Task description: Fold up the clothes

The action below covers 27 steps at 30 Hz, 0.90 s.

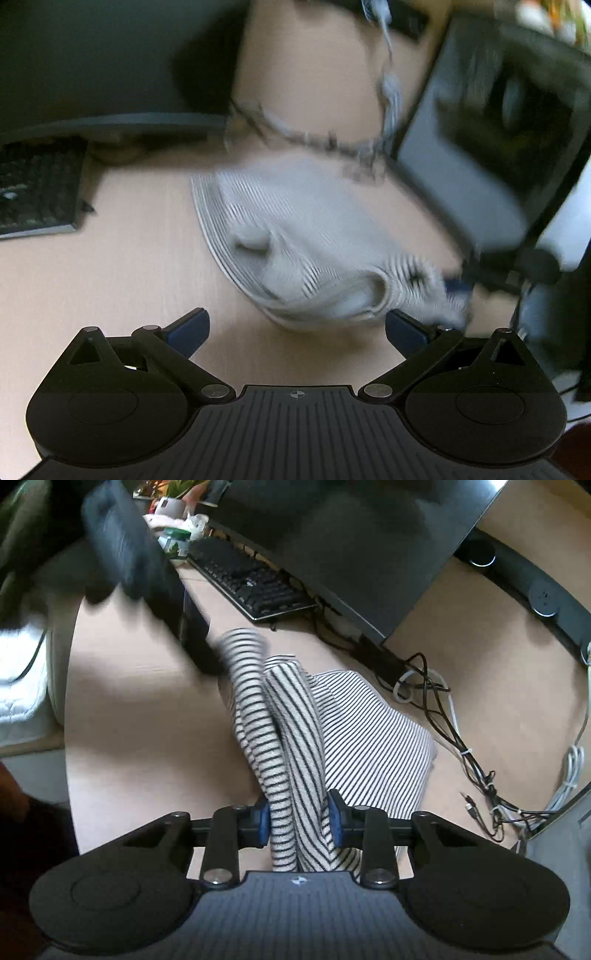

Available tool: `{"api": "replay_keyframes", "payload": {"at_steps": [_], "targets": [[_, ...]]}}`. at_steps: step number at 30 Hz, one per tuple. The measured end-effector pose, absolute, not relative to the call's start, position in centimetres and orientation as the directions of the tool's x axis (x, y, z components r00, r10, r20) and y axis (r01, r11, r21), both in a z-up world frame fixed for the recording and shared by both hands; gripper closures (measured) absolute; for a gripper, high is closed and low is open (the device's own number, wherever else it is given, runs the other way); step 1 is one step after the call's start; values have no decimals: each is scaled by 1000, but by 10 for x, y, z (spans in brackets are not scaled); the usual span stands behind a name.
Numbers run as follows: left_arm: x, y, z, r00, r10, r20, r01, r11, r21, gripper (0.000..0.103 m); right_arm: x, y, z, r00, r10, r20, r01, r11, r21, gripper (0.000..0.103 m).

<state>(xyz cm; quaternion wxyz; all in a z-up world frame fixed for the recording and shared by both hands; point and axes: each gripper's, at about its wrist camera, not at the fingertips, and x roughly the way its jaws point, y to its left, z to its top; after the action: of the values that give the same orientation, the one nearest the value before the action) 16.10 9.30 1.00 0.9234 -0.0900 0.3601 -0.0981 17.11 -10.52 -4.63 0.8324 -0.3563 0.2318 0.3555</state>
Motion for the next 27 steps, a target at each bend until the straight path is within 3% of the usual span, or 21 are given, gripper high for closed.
{"api": "replay_keyframes", "payload": {"at_steps": [3, 11, 13, 15, 18, 22, 27], "targets": [[174, 106, 19, 761, -182, -623, 84, 980, -183, 0, 167, -105, -48, 586, 405, -702, -796, 451, -404, 77], [233, 75, -17, 673, -299, -677, 299, 947, -122, 0, 135, -99, 20, 416, 403, -816, -901, 308, -307, 79], [243, 71, -30, 632, -348, -692, 367, 922, -128, 6, 137, -91, 50, 427, 385, -819, -900, 270, -342, 80], [250, 72, -44, 592, -368, -717, 410, 903, -124, 25, 145, -80, 74, 438, 363, -822, -898, 218, -382, 80], [254, 87, -54, 544, -436, -717, 439, 876, -199, 26, 173, -56, 95, 442, 336, -832, -897, 135, -421, 80], [245, 121, -60, 513, -504, -695, 423, 853, -306, 30, 242, -25, 74, 428, 308, -850, -904, 146, -402, 80], [236, 174, -42, 554, -509, -659, 328, 861, -388, 20, 305, -3, 11, 369, 254, -894, -925, 191, -327, 84]]}}
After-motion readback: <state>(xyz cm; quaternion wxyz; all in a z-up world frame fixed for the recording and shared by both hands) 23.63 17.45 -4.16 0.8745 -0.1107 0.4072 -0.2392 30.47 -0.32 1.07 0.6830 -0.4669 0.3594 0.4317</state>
